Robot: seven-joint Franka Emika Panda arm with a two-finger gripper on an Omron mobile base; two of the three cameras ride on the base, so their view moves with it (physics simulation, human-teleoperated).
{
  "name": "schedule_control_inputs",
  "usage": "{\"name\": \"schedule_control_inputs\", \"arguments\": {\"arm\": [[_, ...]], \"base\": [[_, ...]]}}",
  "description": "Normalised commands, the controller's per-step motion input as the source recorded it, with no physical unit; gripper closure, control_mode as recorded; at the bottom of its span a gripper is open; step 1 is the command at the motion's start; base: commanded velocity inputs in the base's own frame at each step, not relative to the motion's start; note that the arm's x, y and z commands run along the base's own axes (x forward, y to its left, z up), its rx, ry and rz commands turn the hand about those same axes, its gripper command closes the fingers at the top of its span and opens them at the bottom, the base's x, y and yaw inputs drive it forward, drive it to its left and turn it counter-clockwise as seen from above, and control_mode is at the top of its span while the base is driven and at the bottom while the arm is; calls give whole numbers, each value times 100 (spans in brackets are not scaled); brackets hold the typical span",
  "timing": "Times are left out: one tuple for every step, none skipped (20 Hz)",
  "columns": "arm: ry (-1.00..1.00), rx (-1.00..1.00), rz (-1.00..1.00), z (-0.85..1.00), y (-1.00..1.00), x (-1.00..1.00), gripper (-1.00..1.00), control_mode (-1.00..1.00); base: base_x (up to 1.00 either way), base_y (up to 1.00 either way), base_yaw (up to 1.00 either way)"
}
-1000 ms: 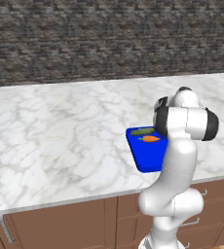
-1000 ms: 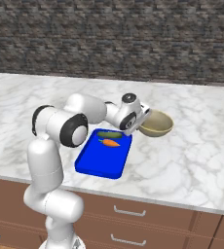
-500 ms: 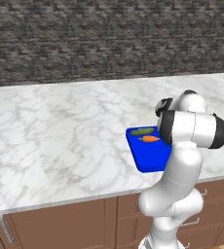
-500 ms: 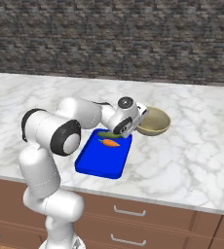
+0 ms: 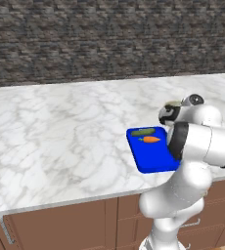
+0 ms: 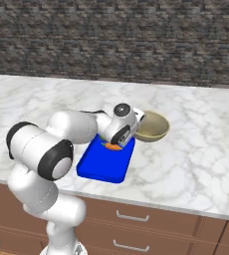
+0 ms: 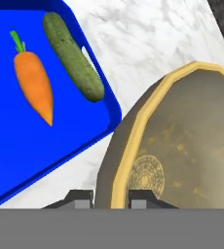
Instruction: Place the two vegetables and bowl onto the tray for setting up a vegetable dip station.
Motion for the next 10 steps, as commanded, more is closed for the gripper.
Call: {"name": "schedule_control_inputs", "arguments": {"arm": [[0,-3,5,13,24,-49,100,-100],[0,-3,5,14,26,-48,100,-100],[0,-3,6,14,28,-45,100,-100],[0,-3,6,16,28,-44,100,-100],[0,-3,6,15,28,-44,100,-100],[0,-2,6,16,26,-45,100,-100],[0,-3,6,16,28,-45,100,-100],[0,-4,5,16,29,-51,100,-100],[0,-7,1,12,31,-56,100,-100],[0,-9,1,4,34,-57,100,-100]], "base": [[0,0,0],[0,0,0],[0,0,0],[0,0,0],[0,0,0],[0,0,0],[0,0,0],[0,0,0],[0,0,0],[0,0,0]]}}
